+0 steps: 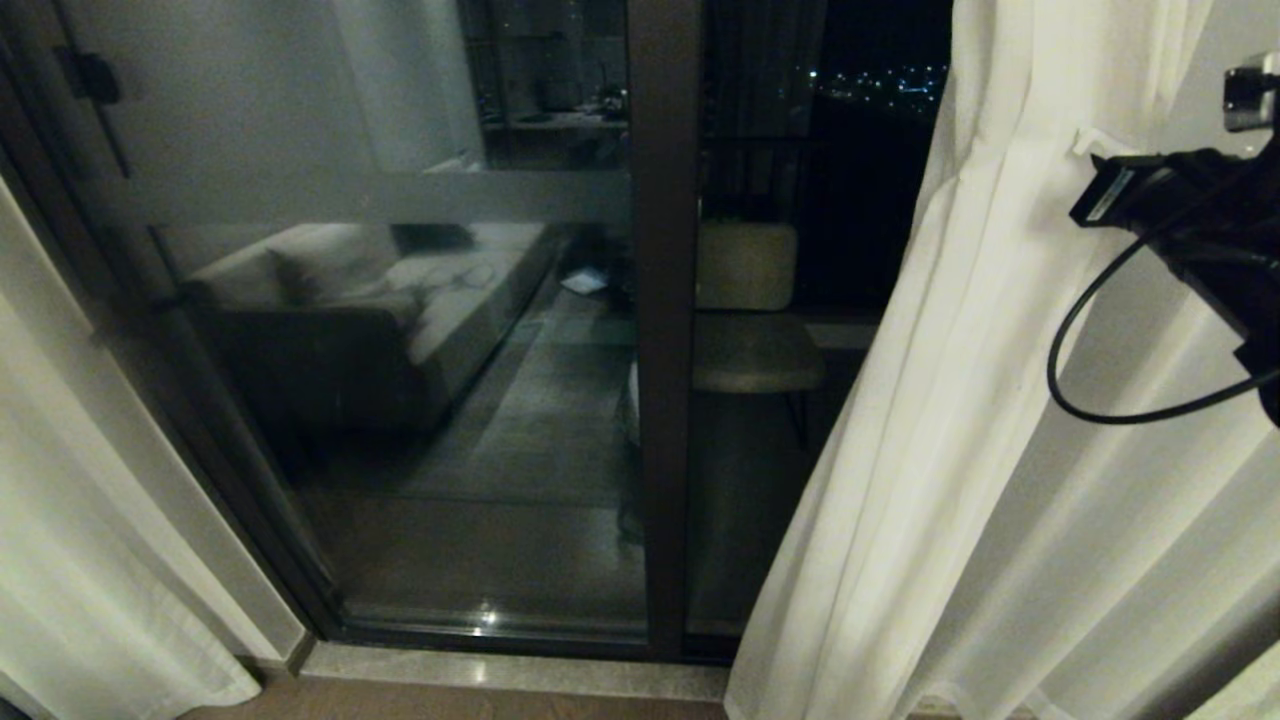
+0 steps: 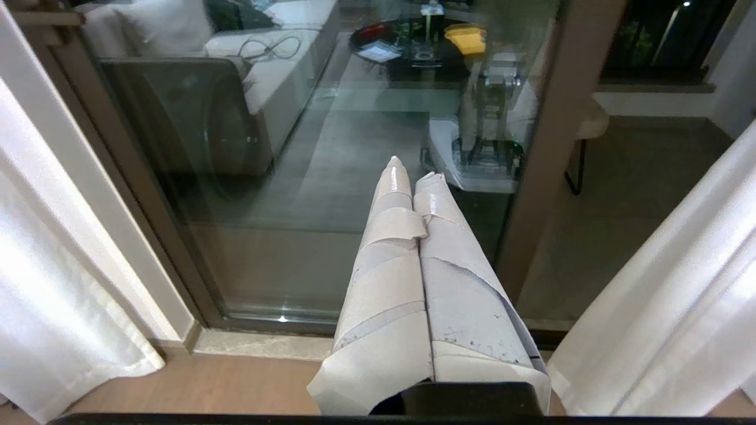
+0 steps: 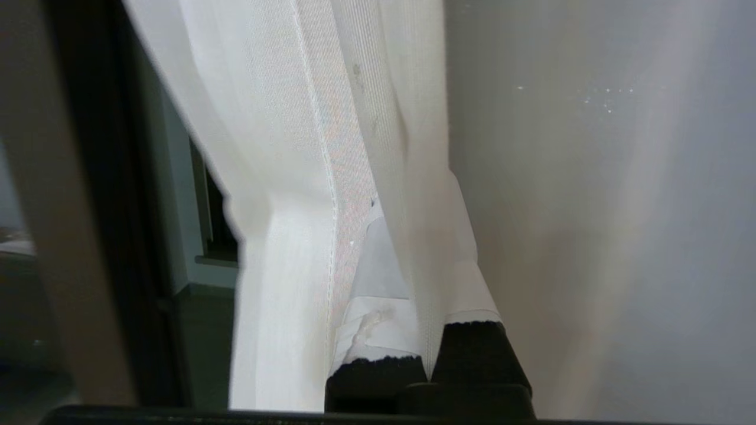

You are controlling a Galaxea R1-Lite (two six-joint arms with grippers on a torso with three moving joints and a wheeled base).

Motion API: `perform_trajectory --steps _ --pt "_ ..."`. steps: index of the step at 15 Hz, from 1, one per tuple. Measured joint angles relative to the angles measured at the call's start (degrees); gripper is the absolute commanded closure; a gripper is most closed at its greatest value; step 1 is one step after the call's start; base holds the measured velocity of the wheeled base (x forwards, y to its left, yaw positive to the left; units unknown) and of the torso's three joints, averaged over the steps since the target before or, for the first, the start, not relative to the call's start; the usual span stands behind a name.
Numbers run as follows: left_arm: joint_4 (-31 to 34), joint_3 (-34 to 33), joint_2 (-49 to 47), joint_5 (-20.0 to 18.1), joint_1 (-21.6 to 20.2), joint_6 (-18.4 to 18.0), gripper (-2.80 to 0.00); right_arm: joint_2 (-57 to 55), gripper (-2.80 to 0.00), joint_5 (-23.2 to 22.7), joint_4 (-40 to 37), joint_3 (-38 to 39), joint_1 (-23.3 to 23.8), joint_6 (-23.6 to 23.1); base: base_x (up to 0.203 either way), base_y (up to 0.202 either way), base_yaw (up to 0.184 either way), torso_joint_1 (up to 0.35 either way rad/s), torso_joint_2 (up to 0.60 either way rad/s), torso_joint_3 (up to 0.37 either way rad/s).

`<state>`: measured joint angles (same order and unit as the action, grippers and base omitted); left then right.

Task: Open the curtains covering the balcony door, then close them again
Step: Pull the inner curtains open on both sides

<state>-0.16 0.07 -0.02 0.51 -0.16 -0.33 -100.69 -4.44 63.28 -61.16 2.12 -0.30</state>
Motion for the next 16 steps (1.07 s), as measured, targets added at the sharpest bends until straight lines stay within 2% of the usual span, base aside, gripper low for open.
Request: perform_trajectory --steps 16 --pt "0.00 -0.02 0.00 -0.02 0.00 0.09 0.00 0.00 0.00 0.00 -0.05 -0.27 0.64 -0.01 0.000 -0.186 0.002 0.002 0.00 0.003"
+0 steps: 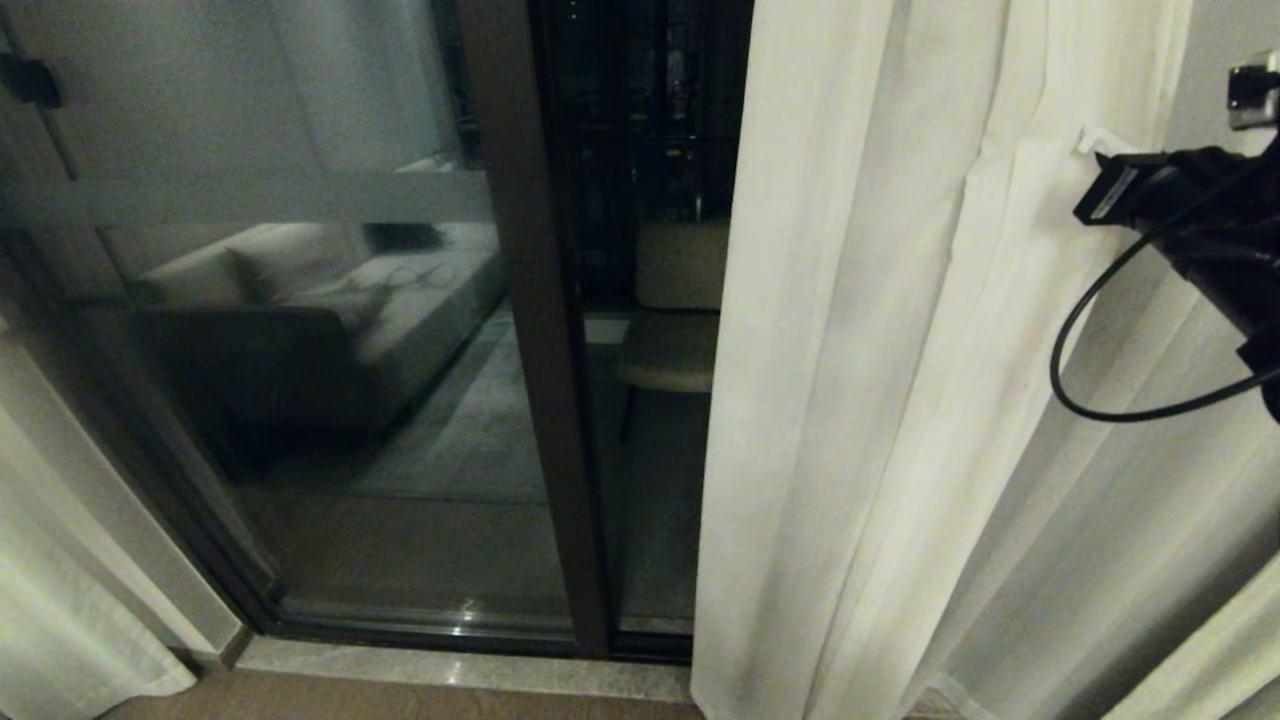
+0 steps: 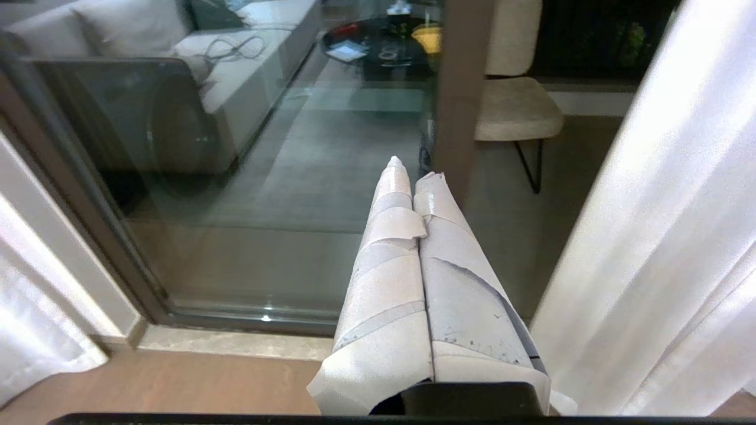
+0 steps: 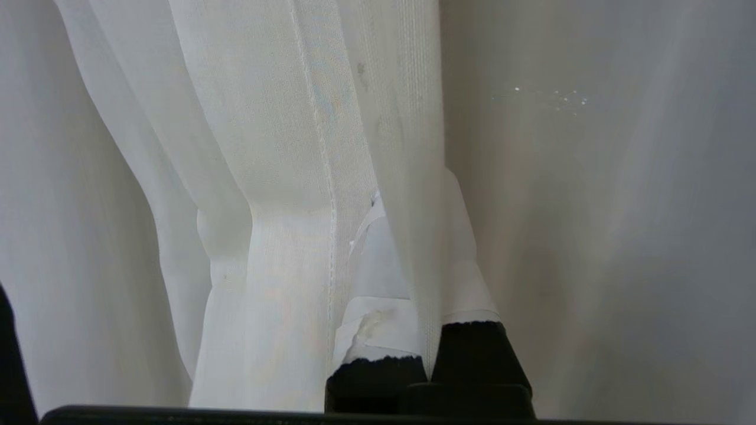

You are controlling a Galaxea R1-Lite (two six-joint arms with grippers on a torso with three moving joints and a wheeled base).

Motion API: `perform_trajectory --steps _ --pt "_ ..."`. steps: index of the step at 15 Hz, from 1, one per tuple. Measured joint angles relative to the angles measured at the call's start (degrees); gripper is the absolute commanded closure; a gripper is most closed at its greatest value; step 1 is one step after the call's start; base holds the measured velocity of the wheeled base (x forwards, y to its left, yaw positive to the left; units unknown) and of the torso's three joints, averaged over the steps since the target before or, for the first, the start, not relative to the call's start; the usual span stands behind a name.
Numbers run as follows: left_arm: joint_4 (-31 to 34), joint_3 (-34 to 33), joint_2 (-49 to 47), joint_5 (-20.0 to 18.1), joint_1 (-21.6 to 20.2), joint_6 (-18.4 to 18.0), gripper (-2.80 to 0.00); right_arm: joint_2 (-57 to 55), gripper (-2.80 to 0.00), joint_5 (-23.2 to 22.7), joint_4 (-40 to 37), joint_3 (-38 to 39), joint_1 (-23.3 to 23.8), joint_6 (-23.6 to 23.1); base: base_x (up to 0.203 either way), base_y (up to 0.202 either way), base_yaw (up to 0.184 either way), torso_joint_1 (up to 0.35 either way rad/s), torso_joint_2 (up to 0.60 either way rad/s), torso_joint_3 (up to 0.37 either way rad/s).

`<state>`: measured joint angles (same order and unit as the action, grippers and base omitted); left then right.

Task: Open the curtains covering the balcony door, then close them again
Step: Pull the inner curtains open on both sides

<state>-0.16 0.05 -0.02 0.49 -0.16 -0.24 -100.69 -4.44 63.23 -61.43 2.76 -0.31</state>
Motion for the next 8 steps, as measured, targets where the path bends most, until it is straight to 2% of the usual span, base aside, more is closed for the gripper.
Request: perform_trajectory --steps 8 --pt "0.06 -0.02 0.00 0.04 0.00 -0.03 0.00 -0.51 0.00 -0.05 0.38 -0.28 3.41 0.09 0.000 -0.183 0.002 0.003 0.00 0.001"
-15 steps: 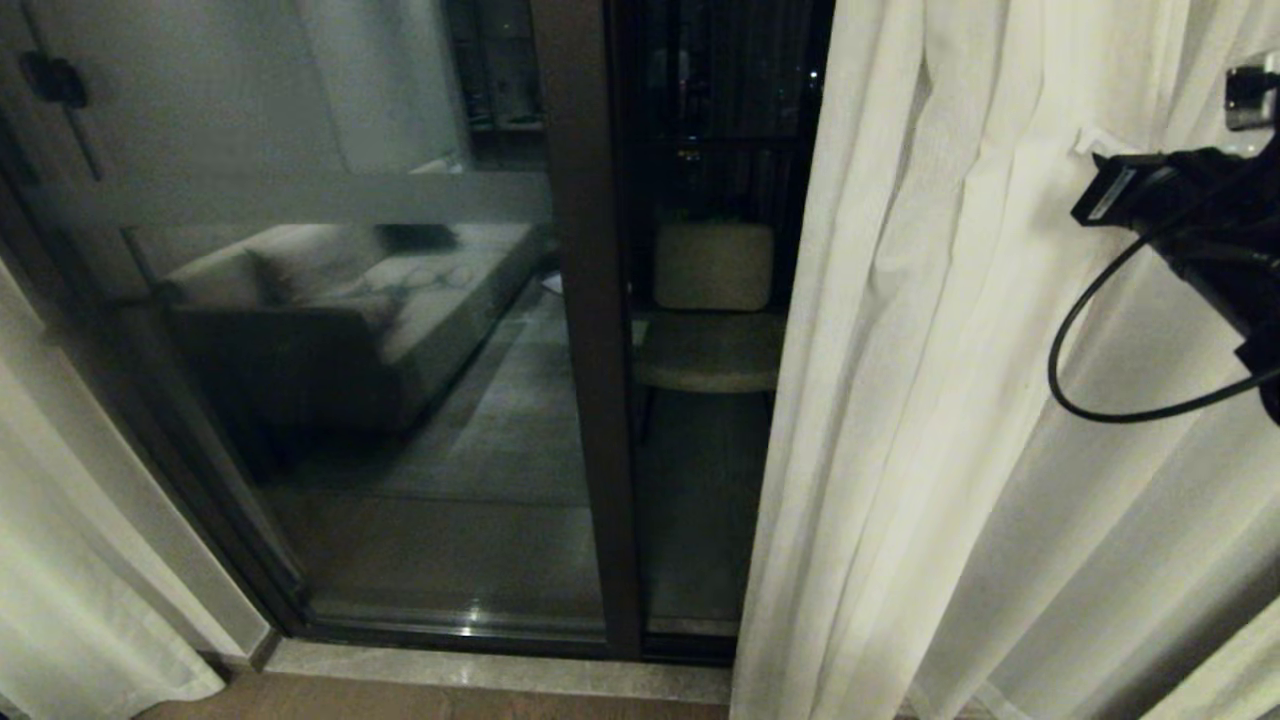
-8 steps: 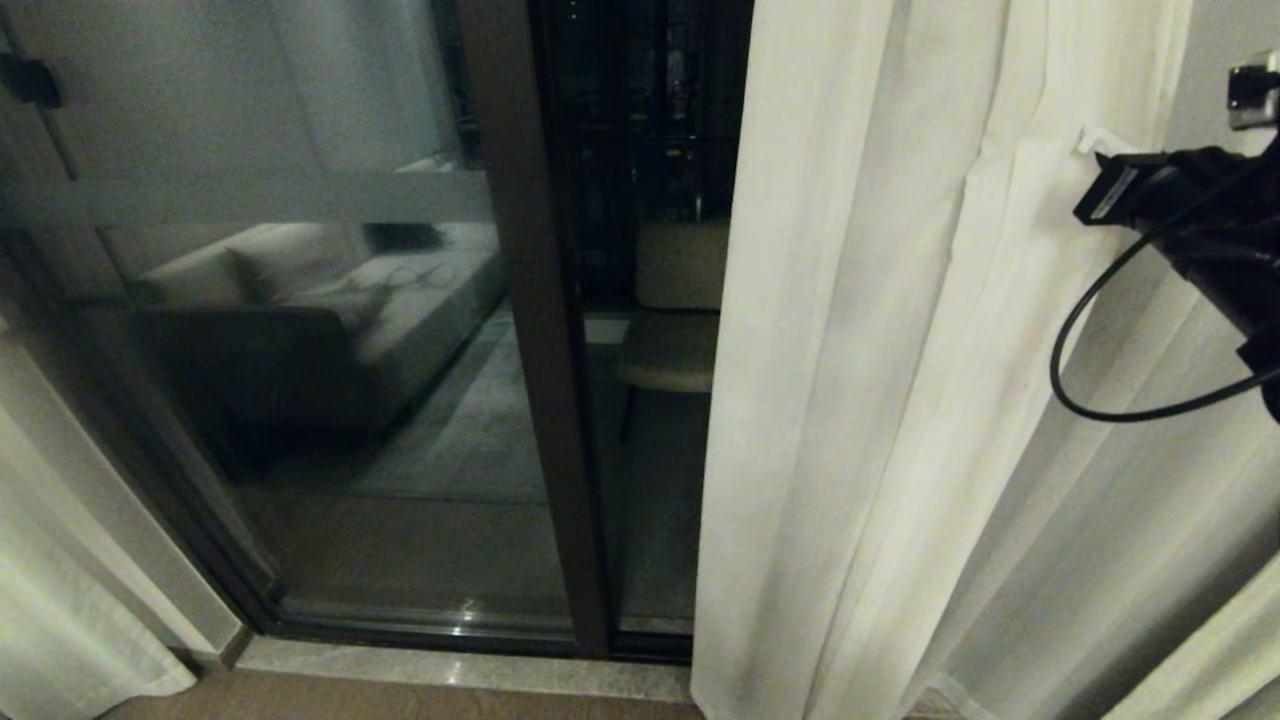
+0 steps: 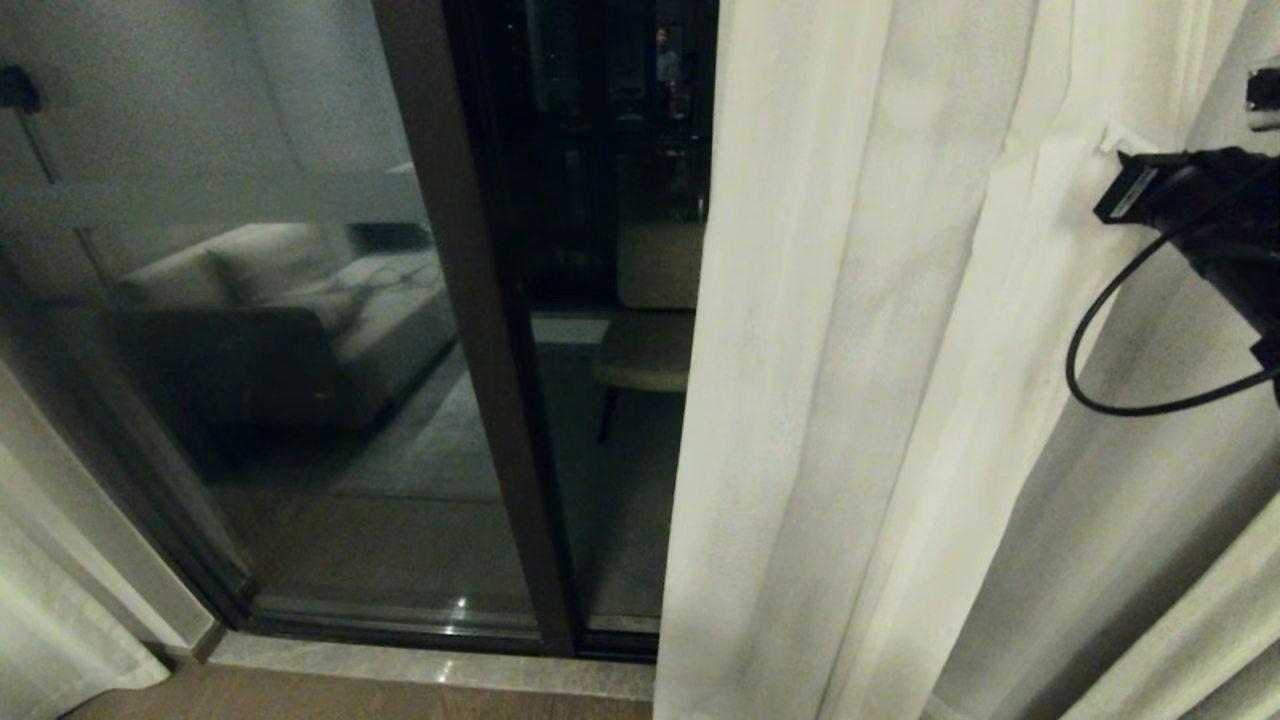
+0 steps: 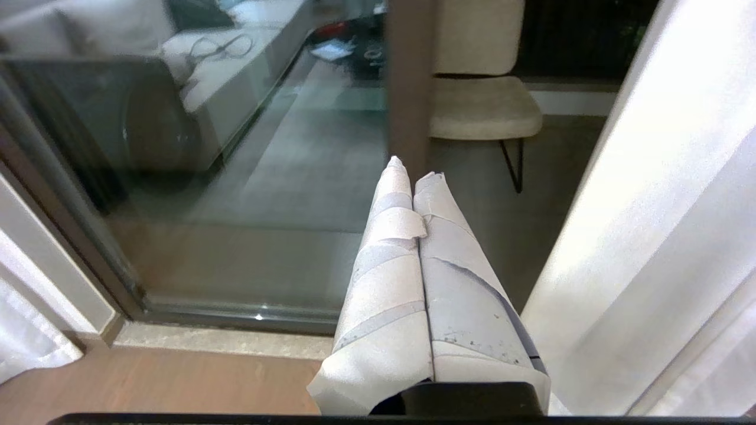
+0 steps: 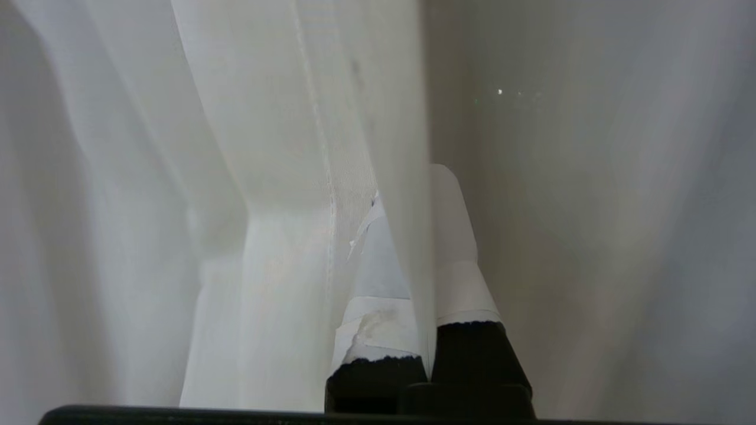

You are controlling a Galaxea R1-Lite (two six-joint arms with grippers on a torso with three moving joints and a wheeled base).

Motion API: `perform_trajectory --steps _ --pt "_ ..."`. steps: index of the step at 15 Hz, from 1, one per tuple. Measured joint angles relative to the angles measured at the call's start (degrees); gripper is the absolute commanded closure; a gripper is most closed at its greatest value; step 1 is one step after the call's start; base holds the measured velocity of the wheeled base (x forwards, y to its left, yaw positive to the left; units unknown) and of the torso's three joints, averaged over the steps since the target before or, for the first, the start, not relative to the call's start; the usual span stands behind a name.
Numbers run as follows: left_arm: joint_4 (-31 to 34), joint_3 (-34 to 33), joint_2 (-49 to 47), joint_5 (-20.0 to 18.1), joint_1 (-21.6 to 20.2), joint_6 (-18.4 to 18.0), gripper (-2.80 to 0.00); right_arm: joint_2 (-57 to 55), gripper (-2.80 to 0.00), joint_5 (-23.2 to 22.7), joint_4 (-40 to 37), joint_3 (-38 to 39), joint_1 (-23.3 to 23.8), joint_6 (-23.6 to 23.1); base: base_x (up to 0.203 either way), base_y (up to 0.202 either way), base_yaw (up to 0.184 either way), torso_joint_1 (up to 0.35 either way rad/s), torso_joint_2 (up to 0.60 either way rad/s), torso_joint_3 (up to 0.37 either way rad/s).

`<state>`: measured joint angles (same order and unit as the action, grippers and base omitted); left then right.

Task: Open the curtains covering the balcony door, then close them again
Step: Pull the inner curtains open on both sides

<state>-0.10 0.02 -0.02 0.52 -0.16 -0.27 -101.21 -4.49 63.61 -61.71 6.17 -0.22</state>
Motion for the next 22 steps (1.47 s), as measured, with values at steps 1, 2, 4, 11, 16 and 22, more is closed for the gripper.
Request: perform_trajectory --steps 1,2,4,11,16,22 --pt "-0.19 0.07 0.00 -0.09 -0.09 -0.03 0.00 0.00 0.00 0.09 -0.02 0.02 0.66 0.45 0.000 -0.207 -0.003 -0.013 0.00 0.002" --pt "-0.01 0.02 0.00 0.02 0.06 -0.06 0.00 0.00 0.00 0.16 -0.15 0.07 0.90 1.05 0.000 -0.190 -0.001 0.002 0.00 0.002" --pt "-0.03 0.00 0.00 0.00 -0.01 -0.08 0.00 -0.09 0.00 0.00 -0.34 0.17 1.16 1.29 0.000 -0.184 0.002 0.008 0.00 0.004" --pt "-0.06 -0.02 0.00 -0.03 0.00 -0.08 0.00 0.00 0.00 0.06 -0.11 0.24 2.27 1.34 0.000 -0.186 0.003 0.002 0.00 0.002" --pt "-0.06 0.02 0.00 -0.01 0.00 -0.07 0.00 0.02 0.00 0.06 -0.20 0.35 2.27 1.34 0.000 -0.186 0.003 0.003 0.00 0.003" --pt "-0.07 0.02 0.00 -0.01 -0.06 -0.08 0.00 0.13 0.00 0.04 0.03 0.37 2.60 1.37 0.000 -0.192 0.003 0.010 0.00 0.000"
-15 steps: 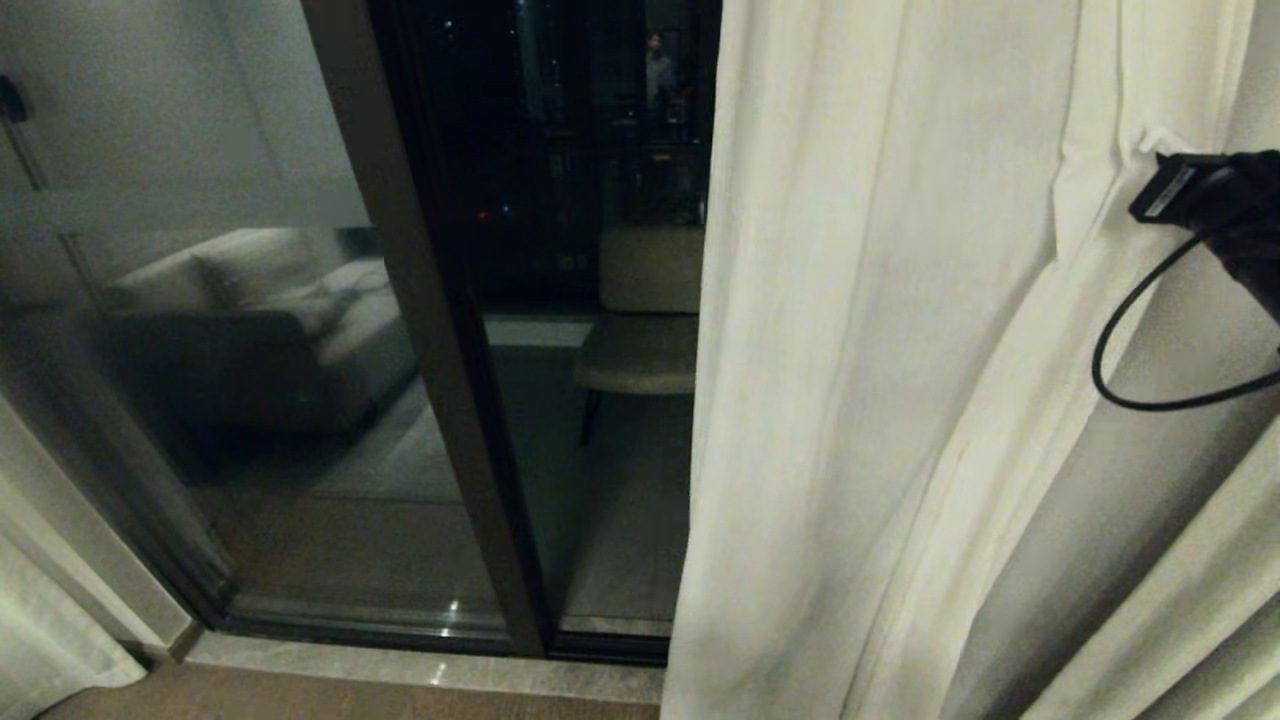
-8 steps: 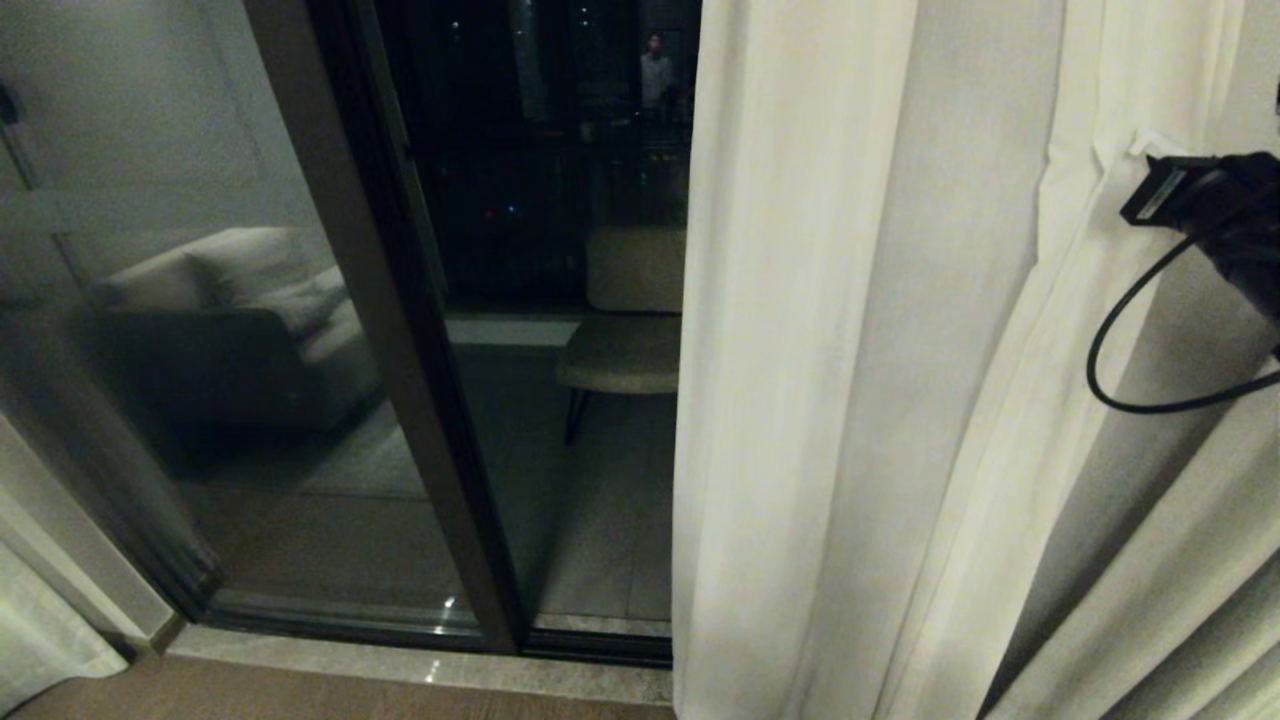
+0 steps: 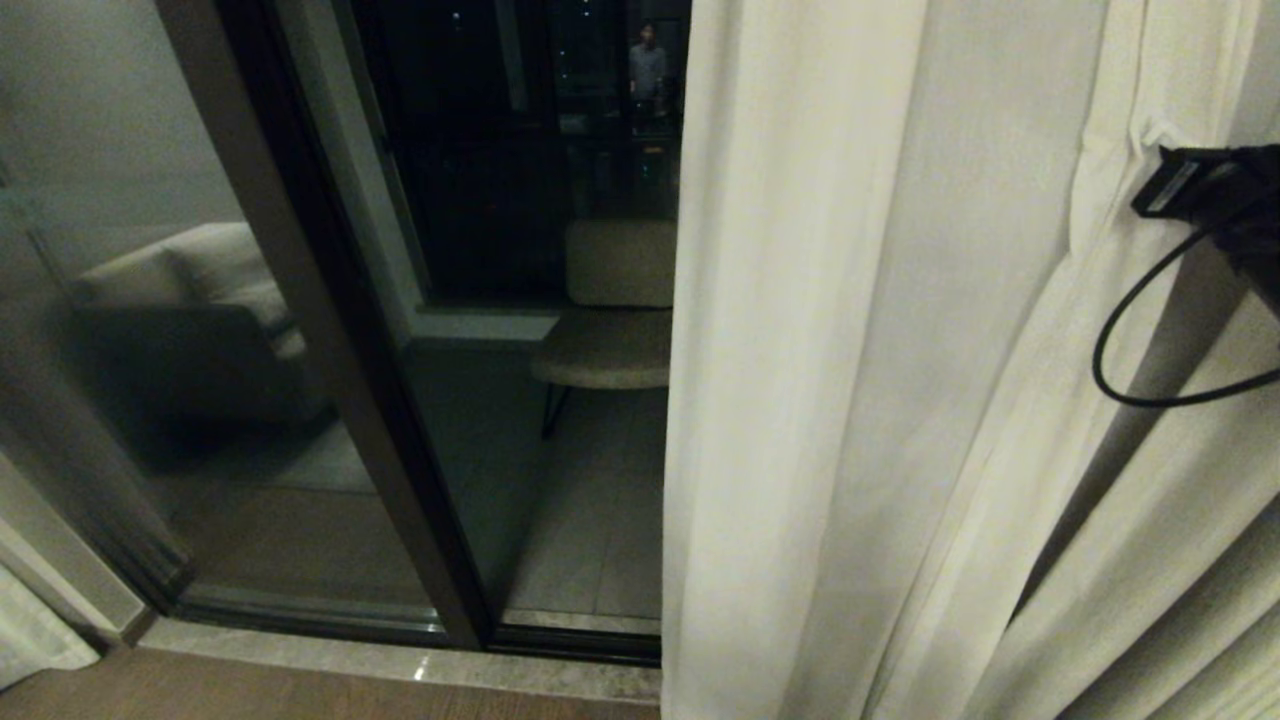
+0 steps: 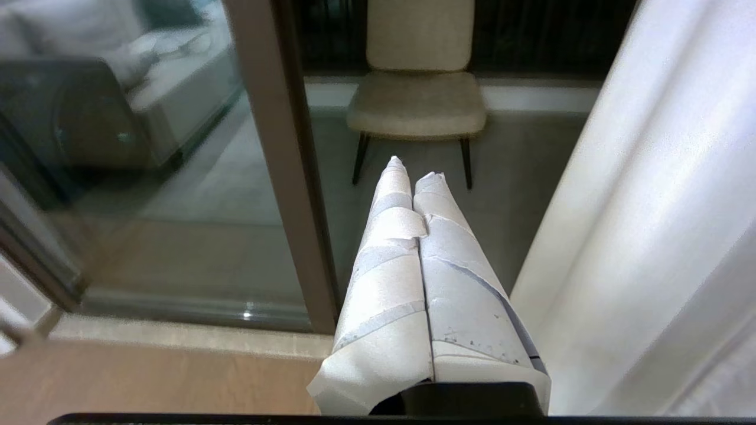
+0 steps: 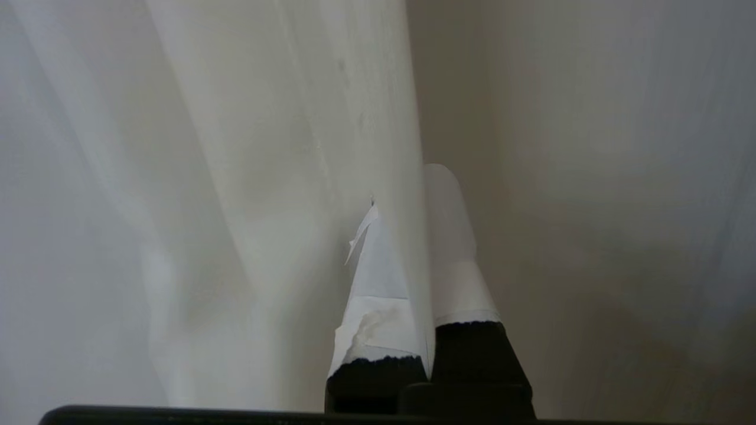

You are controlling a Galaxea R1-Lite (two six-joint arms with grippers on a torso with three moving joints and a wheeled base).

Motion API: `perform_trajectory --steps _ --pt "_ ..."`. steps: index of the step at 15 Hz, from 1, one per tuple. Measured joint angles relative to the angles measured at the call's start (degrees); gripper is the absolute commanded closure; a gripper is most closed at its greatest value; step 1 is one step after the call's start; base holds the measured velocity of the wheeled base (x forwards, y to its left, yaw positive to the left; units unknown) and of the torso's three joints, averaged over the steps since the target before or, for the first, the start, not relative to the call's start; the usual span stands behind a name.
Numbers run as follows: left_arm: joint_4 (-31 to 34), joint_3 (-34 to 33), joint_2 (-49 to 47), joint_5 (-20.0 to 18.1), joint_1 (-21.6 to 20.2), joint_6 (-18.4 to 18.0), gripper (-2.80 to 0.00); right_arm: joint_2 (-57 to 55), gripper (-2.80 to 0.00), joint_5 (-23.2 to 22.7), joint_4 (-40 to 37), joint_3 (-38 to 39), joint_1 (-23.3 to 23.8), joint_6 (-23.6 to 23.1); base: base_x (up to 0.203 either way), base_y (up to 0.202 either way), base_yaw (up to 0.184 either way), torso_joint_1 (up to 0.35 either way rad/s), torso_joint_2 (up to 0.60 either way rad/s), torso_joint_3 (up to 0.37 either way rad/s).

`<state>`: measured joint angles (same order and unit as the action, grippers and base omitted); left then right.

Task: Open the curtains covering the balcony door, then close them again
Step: Pull the inner curtains open on both sides

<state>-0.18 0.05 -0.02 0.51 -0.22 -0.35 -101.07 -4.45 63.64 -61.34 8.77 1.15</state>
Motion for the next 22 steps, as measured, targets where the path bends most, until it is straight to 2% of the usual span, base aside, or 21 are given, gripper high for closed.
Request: perform_trajectory --steps 2,10,14,17,22 --pt "0.01 0.05 0.00 -0.02 0.06 0.01 0.00 -0.02 0.00 0.05 -0.47 0.18 0.10 0.00 0.000 -0.123 -0.001 -0.005 0.00 0.001" --pt "0.07 0.00 0.00 0.09 0.06 0.00 0.00 0.22 0.00 0.02 -0.38 0.00 0.07 0.08 0.000 0.000 0.000 0.000 0.00 0.000" --pt "0.07 -0.02 0.00 0.09 0.06 0.00 0.00 0.24 0.00 0.01 -0.27 -0.29 1.94 0.17 0.000 0.000 0.000 0.000 0.00 0.000" --pt "0.04 -0.02 0.00 0.09 0.06 0.01 0.00 0.22 0.00 -0.10 -0.21 -0.74 6.10 0.30 0.000 0.000 0.000 0.000 0.00 0.000" --pt "0.07 0.00 0.00 0.07 0.03 0.00 0.00 -0.79 0.00 -0.18 -0.42 -2.87 16.91 1.72 0.000 0.000 0.000 0.000 0.00 0.000"
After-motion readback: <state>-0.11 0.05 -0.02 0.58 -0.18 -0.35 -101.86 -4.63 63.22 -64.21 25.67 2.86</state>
